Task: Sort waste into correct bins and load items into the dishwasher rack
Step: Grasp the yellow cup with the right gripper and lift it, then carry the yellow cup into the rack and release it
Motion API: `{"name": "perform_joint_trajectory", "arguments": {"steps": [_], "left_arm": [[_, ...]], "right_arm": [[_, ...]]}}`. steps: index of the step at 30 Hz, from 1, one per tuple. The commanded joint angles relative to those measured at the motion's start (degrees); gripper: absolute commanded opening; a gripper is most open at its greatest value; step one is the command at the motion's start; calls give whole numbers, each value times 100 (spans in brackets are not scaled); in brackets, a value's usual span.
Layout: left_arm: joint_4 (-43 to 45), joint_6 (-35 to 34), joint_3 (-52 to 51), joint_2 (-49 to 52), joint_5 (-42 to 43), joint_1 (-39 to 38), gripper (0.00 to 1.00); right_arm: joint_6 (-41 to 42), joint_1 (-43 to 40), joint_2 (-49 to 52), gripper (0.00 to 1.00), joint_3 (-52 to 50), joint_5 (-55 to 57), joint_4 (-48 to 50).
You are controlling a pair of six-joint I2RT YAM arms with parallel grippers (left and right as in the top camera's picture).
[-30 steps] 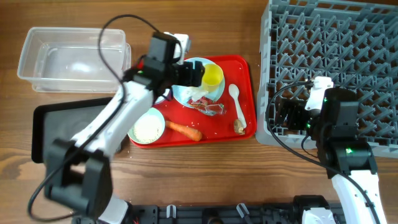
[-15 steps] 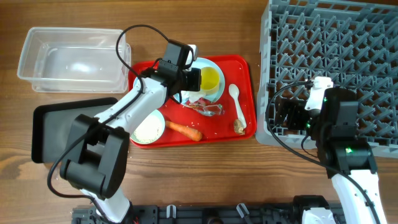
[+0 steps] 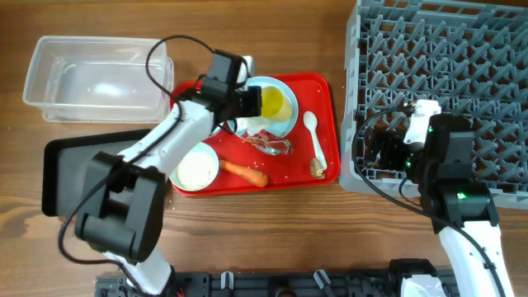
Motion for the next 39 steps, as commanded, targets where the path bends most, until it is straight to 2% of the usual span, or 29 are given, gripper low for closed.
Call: {"name": "perform_joint_trajectory", "arguments": {"steps": [1,3,6,9,12,17,21,33,39], "left_arm": [[219,-566,107,-592,1759,450,4],[404,-772,107,-680,2656,686,4],[732,-1062,107,-684,4063,981,4],[734,-1088,107,-682,4894,1106,4],[732,-1088,107,-682,5318,1086,4],[734,-1088,107,-682,5396,822,4],[737,-1088,107,-682,5392,590,4],[737,-1196,107,-682,5390,61,4],[739,-1196,107,-682,5362,-7,4]], "right_arm": [[-70,24,26,100,109,-33,452],[-177,24,44,100,109,-437,800],[-693,24,120,100,109,-1790,1220],[-1309,24,273,100,109,-3517,1436],[-1615,24,481,100,109,-4850,1600],[-1624,24,835,100,109,-5853,1976],[-1622,24,1056,100,109,-6144,2164],[-1554,24,1266,100,109,-6190,2472],[-1360,24,1263,87,109,-6190,2509]]}}
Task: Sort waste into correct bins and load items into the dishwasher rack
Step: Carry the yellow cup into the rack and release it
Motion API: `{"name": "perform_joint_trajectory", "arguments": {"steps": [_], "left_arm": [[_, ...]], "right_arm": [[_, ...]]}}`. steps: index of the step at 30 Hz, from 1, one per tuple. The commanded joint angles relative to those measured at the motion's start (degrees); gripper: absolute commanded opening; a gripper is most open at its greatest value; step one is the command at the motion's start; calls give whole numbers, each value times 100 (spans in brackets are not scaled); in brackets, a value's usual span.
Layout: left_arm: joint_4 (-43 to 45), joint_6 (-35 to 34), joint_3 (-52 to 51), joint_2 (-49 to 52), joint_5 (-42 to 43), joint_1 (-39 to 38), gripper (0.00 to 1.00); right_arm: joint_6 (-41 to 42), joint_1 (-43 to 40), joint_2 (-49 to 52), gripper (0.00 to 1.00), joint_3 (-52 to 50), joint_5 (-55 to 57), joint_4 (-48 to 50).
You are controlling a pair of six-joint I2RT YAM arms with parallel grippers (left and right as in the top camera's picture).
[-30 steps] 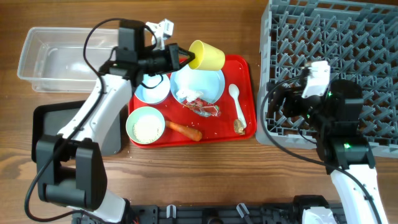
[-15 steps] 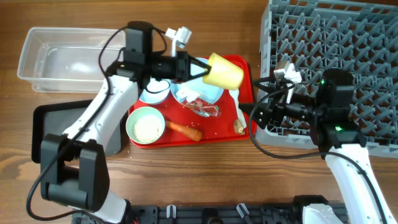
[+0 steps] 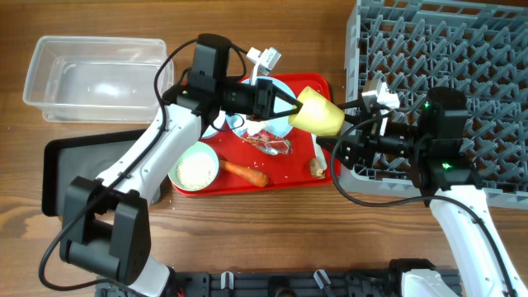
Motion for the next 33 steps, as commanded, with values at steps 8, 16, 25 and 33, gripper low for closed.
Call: {"name": "perform_joint_trajectory", "arguments": {"steps": [8,16,25,33], "left_arm": [[37,-39,76,-72,146,-13,4],[35,-37,76,-72,146,-13,27],[-516,610,74,-72,-1377,4,73],[-1762,920,76,-120,-4242,125,84]], "right_arm": [[50,17,61,61,105,-199,33],[55,17,63,54,105,-151,33],[800,17,61,37,105,1884,-409],[798,2,-190,36,400,3307,-1305]]}}
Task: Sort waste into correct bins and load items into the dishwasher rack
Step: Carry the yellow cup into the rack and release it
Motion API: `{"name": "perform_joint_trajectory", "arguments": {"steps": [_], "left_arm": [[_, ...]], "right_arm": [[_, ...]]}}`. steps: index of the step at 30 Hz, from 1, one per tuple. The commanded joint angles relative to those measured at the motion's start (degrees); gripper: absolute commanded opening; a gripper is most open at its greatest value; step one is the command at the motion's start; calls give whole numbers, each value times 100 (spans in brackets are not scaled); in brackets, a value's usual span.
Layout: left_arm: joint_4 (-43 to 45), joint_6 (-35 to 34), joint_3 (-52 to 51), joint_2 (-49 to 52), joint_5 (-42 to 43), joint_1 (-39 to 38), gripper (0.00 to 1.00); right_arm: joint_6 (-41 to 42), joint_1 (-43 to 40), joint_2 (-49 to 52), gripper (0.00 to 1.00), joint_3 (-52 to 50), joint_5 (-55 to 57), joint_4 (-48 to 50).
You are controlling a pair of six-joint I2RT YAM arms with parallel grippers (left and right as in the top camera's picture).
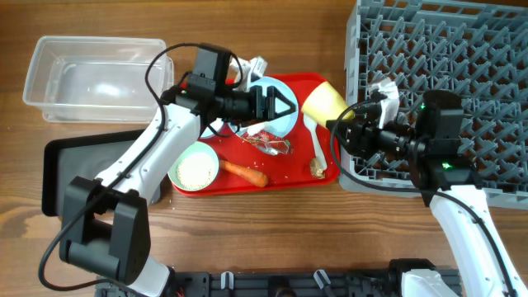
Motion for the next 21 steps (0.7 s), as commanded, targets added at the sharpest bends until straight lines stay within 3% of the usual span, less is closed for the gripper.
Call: {"name": "perform_joint_trajectory", "arguments": {"steps": [1,10,21], "left_arm": [[-354,295,66,-160,-1698,138,87],[-955,295,66,-800,-2920,476,91],[-1078,295,63,-1058,-3040,481,93]], "right_arm": [[87,-28,-223,36,573,1338,-697],[522,-662,-192,37,2389,3532,-3073],[809,-2776,525,41,2680,4044,-3877]]}}
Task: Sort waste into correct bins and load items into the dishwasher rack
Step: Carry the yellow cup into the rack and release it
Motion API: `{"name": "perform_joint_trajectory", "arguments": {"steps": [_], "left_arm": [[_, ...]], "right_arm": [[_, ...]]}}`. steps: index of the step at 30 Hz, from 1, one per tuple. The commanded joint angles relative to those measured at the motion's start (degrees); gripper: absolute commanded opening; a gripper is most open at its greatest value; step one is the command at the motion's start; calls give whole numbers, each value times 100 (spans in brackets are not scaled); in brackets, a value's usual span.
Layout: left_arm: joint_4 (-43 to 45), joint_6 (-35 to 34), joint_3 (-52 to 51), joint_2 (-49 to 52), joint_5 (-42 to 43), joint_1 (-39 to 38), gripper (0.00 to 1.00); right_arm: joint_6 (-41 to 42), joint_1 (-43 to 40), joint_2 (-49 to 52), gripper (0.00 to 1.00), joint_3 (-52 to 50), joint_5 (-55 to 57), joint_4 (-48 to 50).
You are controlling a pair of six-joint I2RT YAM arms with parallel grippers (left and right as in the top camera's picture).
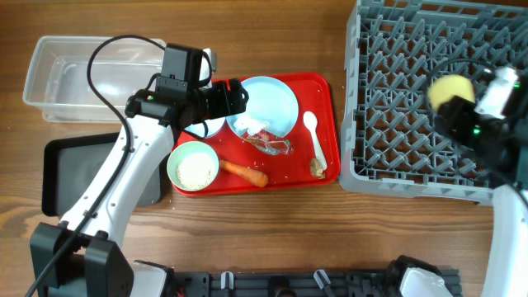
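A yellow cup [450, 87] hangs over the right side of the grey dishwasher rack [396, 99], and my right gripper [453, 106] is shut on it. My left gripper [234, 96] stands open over the left end of the red tray [331, 115], at the edge of the blue plate [276, 101]. On the tray lie a white spoon [314, 135], a carrot [246, 173], a crumpled clear wrapper [268, 143], a small food scrap [317, 169] and a green bowl of rice [194, 166].
A clear plastic bin [95, 78] stands at the back left. A black bin [62, 177] sits in front of it, partly under my left arm. The rack fills the right side, up to the tray's right edge.
My right gripper has carried the yellow cup from the tray's right edge to over the right part of the rack. My left gripper has drawn back left across the plate.
My left gripper was at the yellow cup on the blue plate, the right one by the rack's front left corner. Then the left held the cup out past the tray towards the right gripper. Then the right held it and the left stood open. Now the cup is over the rack.
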Motion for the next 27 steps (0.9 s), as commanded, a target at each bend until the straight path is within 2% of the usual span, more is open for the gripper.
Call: {"name": "perform_joint_trajectory", "arguments": {"steps": [1,8,15,16,18,20,22,27], "left_arm": [[-22,109,66,-72,-133,9,93],[-22,109,63,-72,-133,9,94],[-31,109,63,-72,-133,9,93],[-39,109,63,-72,-133,9,94],[-48,111,63,-72,-133,9,94],[-48,109,63,-72,-133,9,94],[-50,109,63,-72,-133,9,94],[-122,111,63,-72,-136,9,96]], "right_arm": [[168,-713,492,41,85,332,-70],[275,-1606,1346,41,85,334,-4],[278,-1873,1980,42,85,332,87],[280,-1878,2037,46,85,332,131],[289,-1875,2114,62,85,313,225],[293,-1875,2133,89,85,170,361],[293,-1878,2103,100,85,-190,485],[459,-1875,1899,100,168,-920,748]]}}
